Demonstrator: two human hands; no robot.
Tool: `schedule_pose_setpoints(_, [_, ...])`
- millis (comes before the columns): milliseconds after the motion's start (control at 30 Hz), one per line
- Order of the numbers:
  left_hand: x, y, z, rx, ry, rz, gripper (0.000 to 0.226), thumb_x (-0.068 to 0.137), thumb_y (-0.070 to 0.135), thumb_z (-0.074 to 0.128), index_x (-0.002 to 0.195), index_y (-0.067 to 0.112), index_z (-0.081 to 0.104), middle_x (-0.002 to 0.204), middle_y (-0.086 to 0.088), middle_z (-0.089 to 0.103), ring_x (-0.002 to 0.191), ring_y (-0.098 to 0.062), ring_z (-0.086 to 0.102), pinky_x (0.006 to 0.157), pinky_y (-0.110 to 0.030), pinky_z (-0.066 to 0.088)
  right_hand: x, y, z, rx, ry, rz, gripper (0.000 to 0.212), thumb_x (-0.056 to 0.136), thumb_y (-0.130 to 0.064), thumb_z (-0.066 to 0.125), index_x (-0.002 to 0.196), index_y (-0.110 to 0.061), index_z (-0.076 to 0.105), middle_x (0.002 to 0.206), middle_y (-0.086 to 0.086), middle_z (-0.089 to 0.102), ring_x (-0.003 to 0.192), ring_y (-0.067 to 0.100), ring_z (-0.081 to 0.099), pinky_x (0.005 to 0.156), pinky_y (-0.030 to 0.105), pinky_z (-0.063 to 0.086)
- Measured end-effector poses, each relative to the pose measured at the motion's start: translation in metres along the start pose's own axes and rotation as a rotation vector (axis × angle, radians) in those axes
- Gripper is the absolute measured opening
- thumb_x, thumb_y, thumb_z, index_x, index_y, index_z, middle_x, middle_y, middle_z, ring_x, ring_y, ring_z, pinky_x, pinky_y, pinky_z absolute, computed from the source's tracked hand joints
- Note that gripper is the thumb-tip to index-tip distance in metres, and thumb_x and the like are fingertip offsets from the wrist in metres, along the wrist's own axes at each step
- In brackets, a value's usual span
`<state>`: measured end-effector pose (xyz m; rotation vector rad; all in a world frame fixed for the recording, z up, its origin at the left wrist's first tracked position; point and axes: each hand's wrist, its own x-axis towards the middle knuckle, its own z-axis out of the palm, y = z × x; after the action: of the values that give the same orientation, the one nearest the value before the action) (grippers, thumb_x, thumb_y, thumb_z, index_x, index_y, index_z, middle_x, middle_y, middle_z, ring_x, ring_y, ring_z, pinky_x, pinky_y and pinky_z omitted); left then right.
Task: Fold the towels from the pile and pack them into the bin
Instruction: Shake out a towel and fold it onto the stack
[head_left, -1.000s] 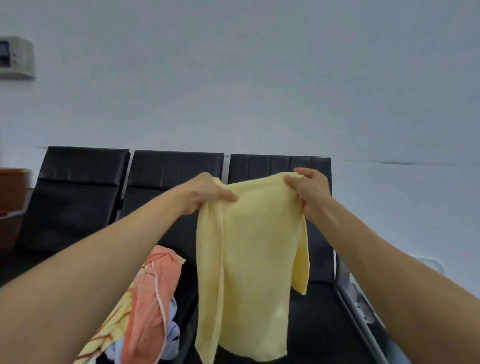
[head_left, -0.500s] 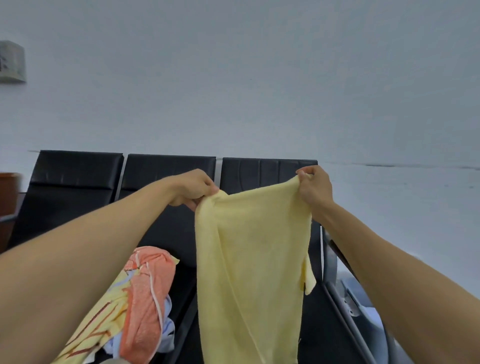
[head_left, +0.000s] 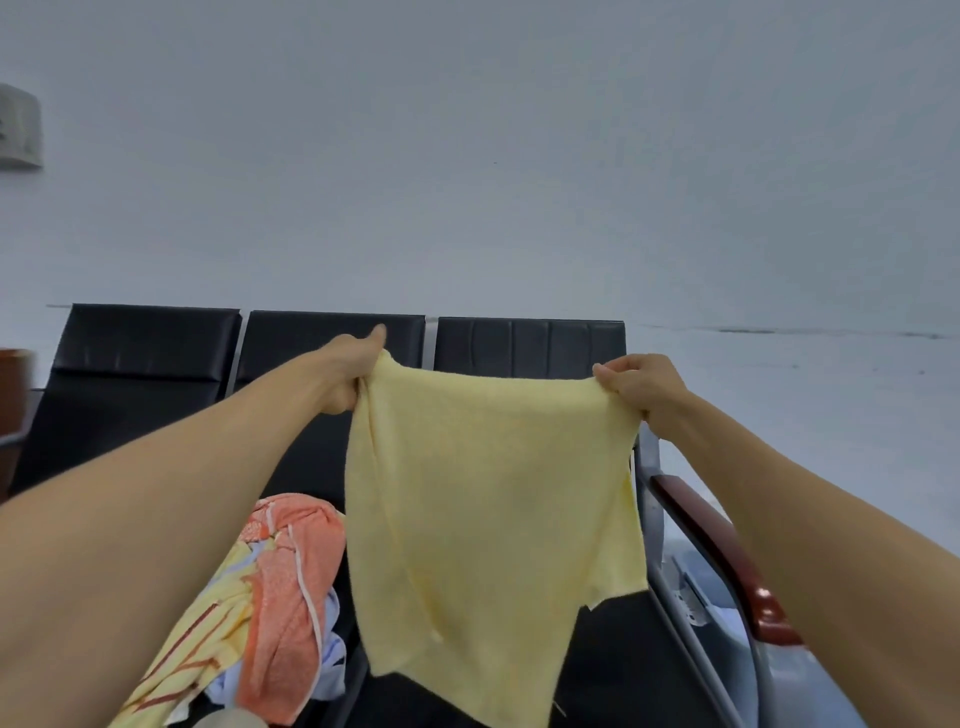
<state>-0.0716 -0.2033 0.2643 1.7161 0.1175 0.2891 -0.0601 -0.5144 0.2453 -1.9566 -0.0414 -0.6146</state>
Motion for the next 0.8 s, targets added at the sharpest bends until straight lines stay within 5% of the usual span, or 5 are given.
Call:
schedule_pose_setpoints(67, [0.002,-0.002,0.003,0.172,0.009,0.065,0.058,0.094,0.044,0.058,0.130,-0.001,0.048,0.114,-0.009,0.058,0.100,-0.024,0.059,0.075,-0.034,0.049,-0.001,-0.001,-0.002,0.036,-0.089,0.008,0.034,0.085,-0.036,0.072,0.106,-0.009,0.071,0.114,0.003,0.062,0.109,0.022,0.054,0.093,0.035,0.047])
schedule_pose_setpoints(167, [0.004,-0.006,0.002,0.489,0.188,0.237,0.029,0.090,0.029,0.063,0.101,0.002,0.062,0.088,-0.005,0.053,0.078,-0.022,0.057,0.056,-0.027,0.040,-0.002,-0.001,-0.007,-0.027,-0.268,0.015,0.041,0.074,-0.025,0.083,0.109,-0.011,0.070,0.114,0.004,0.063,0.109,0.024,0.057,0.093,0.035,0.047])
schedule_pose_setpoints(333, [0.005,-0.007,-0.016,0.517,0.340,0.280,0.031,0.085,0.020,0.058,0.061,0.013,0.039,0.064,-0.003,0.042,0.062,-0.020,0.044,0.061,-0.036,0.048,-0.002,0.008,-0.009,-0.298,-0.274,-0.022,0.034,0.079,-0.003,0.074,0.112,-0.009,0.069,0.116,0.009,0.061,0.111,0.029,0.055,0.100,0.041,0.046])
schedule_pose_setpoints(533, [0.004,-0.015,-0.020,0.108,0.266,0.132,0.025,0.088,0.018,0.069,0.104,0.003,0.058,0.096,-0.009,0.061,0.081,-0.023,0.062,0.057,-0.033,0.051,-0.002,0.021,-0.006,-0.400,-0.103,-0.034,0.020,0.096,-0.021,0.055,0.104,-0.008,0.068,0.107,0.010,0.061,0.094,0.025,0.056,0.082,0.039,0.053])
schedule_pose_setpoints(800, [0.000,-0.021,-0.025,-0.017,0.118,-0.013,0.046,0.087,0.018,0.071,0.124,0.000,0.050,0.095,-0.010,0.059,0.083,-0.022,0.062,0.067,-0.039,0.052,0.000,0.016,-0.010,-0.176,-0.180,0.112,0.038,0.089,-0.048,0.062,0.098,-0.014,0.075,0.107,0.004,0.064,0.096,0.022,0.058,0.077,0.034,0.049])
